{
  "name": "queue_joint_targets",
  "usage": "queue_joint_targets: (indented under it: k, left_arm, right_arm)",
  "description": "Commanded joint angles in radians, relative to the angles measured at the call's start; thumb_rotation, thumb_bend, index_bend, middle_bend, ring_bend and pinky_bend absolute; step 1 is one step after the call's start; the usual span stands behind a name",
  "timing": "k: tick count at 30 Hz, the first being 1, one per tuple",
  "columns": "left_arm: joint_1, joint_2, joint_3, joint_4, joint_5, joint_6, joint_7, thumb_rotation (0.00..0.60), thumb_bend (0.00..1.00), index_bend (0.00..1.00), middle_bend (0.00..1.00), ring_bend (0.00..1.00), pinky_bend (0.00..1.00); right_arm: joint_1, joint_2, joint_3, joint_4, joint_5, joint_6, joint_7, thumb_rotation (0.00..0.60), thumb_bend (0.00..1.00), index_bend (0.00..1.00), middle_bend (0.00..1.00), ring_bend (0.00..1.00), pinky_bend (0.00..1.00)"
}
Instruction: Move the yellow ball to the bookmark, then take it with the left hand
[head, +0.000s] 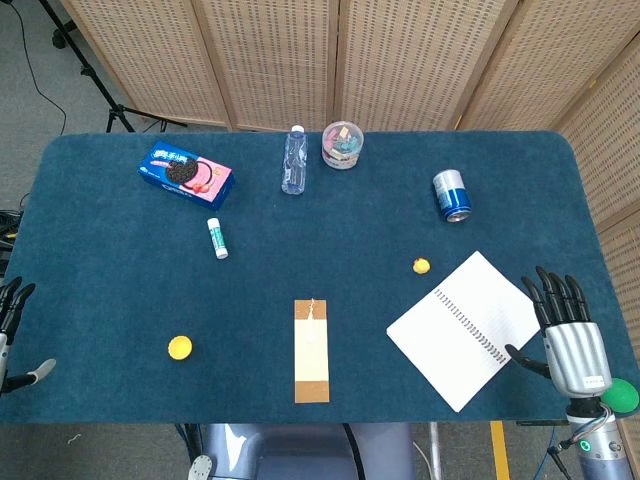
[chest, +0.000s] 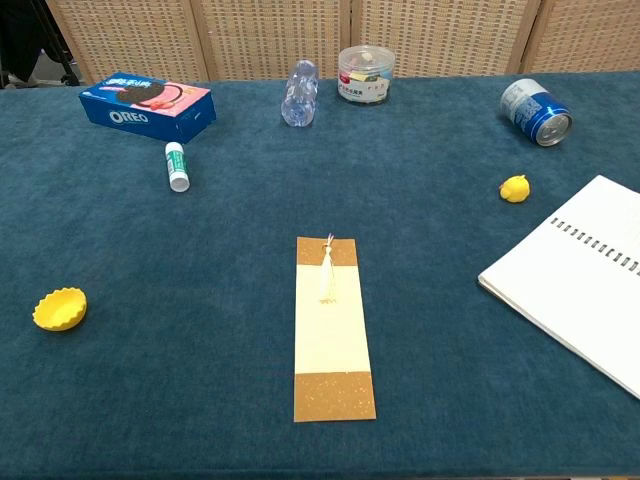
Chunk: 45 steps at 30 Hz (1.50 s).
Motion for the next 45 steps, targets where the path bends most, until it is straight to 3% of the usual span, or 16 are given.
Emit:
queue_joint_targets:
  k: [1, 6, 8, 14, 21, 24, 27, 34, 45]
  left_arm:
    - [0.002, 0.001, 0.004, 0.001, 0.001, -0.005, 0.001, 0.600, 0.00, 0.00, 0.00, 0.00, 0.00]
    - [0.002, 0.002, 0.007, -0.005, 0.003, -0.010, -0.002, 0.600, 0.00, 0.00, 0.00, 0.00, 0.00]
    - [0.002, 0.003, 0.009, -0.007, 0.005, -0.012, -0.002, 0.600, 0.00, 0.00, 0.00, 0.00, 0.00]
    - [-0.002, -0.016, 0.012, 0.006, 0.016, -0.018, 0.021, 0.600, 0.00, 0.00, 0.00, 0.00, 0.00]
    - [-0.008, -0.027, 0.006, 0.007, -0.013, -0.040, 0.047, 0.600, 0.00, 0.00, 0.00, 0.00, 0.00]
    - [-0.013, -0.031, 0.001, 0.008, -0.032, -0.055, 0.056, 0.600, 0.00, 0.00, 0.00, 0.00, 0.00]
    - [-0.017, -0.036, -0.004, 0.012, -0.050, -0.068, 0.069, 0.600, 0.00, 0.00, 0.00, 0.00, 0.00]
    - [-0.019, -0.037, -0.008, 0.013, -0.068, -0.077, 0.069, 0.600, 0.00, 0.00, 0.00, 0.00, 0.00]
    - [-0.028, -0.043, -0.009, 0.013, -0.082, -0.098, 0.080, 0.600, 0.00, 0.00, 0.00, 0.00, 0.00]
  right_arm:
    - [-0.001, 0.006, 0.004, -0.002, 0.006, -0.016, -0.002, 0.600, 0.00, 0.01, 0.00, 0.00, 0.00]
    - [0.004, 0.008, 0.009, 0.000, 0.004, -0.035, 0.014, 0.600, 0.00, 0.02, 0.00, 0.00, 0.00]
    - [0.018, 0.009, 0.014, -0.006, -0.001, -0.056, 0.035, 0.600, 0.00, 0.07, 0.00, 0.00, 0.00]
    - [0.173, 0.012, 0.095, -0.046, 0.062, -0.278, 0.029, 0.600, 0.00, 0.29, 0.00, 0.00, 0.00]
    - [0.367, -0.042, 0.204, -0.036, 0.250, -0.562, -0.079, 0.600, 0.01, 0.37, 0.00, 0.00, 0.00]
    - [0.437, -0.084, 0.235, 0.010, 0.357, -0.657, -0.152, 0.600, 0.10, 0.37, 0.00, 0.00, 0.00]
    - [0.485, -0.123, 0.242, 0.071, 0.433, -0.719, -0.205, 0.600, 0.17, 0.37, 0.00, 0.00, 0.00]
    - [0.536, -0.196, 0.236, 0.208, 0.527, -0.782, -0.220, 0.600, 0.21, 0.37, 0.00, 0.00, 0.00]
    - [0.562, -0.244, 0.206, 0.311, 0.549, -0.831, -0.174, 0.600, 0.25, 0.38, 0.00, 0.00, 0.00]
